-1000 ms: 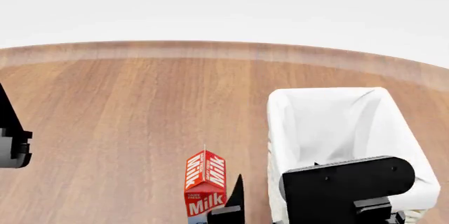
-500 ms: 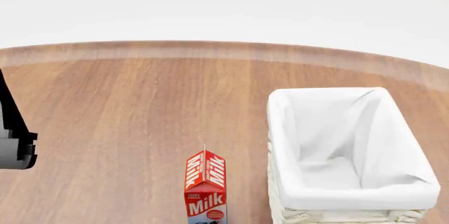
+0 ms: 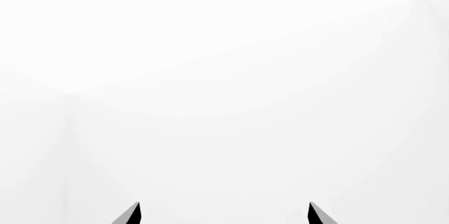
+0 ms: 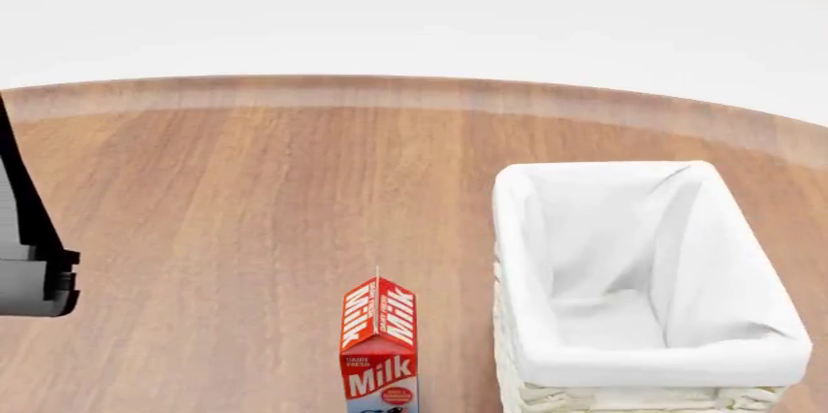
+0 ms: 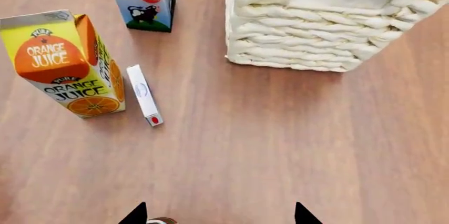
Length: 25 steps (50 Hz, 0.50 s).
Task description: Pick up the alphabet soup and the tomato sauce, and put them in the basket.
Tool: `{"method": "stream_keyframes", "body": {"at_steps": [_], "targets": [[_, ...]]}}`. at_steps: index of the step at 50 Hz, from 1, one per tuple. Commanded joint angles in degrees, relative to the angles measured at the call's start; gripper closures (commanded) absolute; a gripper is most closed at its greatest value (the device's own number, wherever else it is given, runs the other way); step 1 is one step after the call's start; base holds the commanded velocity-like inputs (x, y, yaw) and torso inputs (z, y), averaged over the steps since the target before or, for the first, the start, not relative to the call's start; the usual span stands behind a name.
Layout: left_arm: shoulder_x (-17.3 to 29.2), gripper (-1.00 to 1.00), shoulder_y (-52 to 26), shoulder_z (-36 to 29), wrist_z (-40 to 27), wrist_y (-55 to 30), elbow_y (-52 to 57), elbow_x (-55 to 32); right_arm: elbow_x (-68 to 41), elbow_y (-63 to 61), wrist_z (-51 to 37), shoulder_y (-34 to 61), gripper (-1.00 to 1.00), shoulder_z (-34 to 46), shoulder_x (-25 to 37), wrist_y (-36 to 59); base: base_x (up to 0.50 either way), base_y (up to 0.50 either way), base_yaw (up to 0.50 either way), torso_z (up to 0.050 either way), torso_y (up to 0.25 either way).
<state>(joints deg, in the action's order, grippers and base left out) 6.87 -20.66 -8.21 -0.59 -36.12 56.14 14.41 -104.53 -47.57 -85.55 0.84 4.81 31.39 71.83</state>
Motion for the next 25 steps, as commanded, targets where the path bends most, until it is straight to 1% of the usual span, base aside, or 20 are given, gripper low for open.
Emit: {"method": "stream_keyframes", "body": {"at_steps": [1, 2, 9, 10, 12, 25], "targets": [[0.38, -1.00, -0.01, -0.47, -0.68, 0.17, -0.17, -0.40, -2.53, -0.12, -3.40, -0.57, -1.00, 2.86, 2.92, -3.88, 0.00, 0.00, 0.00, 0.000, 0.000], [0.40, -1.00, 0.06, -0.37, -0.75, 0.24, -0.21, -0.52, -0.13, 0.25, -1.46, -1.67, -1.00, 2.19, 2.53, -3.38, 0.00, 0.00, 0.00, 0.000, 0.000], [0.64, -1.00, 0.16, -0.33, -1.14, 0.45, -0.41, -0.94, 0.86, 2.20, -1.08, -0.58, -1.00, 2.14, 3.78, -3.83, 0.00, 0.00, 0.00, 0.000, 0.000], [0.69, -1.00, 0.10, -0.39, -1.14, 0.25, -0.14, -0.89, 3.75, 2.72, 1.32, -1.62, -1.00, 1.33, 3.41, -3.50, 0.00, 0.00, 0.00, 0.000, 0.000], [0.81, -1.00, 0.21, -0.32, -1.24, 0.32, -0.19, -0.99, 1.14, 2.64, -0.78, -0.55, -1.00, 1.76, 4.35, -4.32, 0.00, 0.00, 0.00, 0.000, 0.000], [1.16, -1.00, -0.20, -0.56, -1.80, 0.42, -0.72, -1.66, 1.00, 2.81, -1.25, -0.07, -1.00, 2.70, 5.46, -5.55, 0.00, 0.00, 0.00, 0.000, 0.000]]}}
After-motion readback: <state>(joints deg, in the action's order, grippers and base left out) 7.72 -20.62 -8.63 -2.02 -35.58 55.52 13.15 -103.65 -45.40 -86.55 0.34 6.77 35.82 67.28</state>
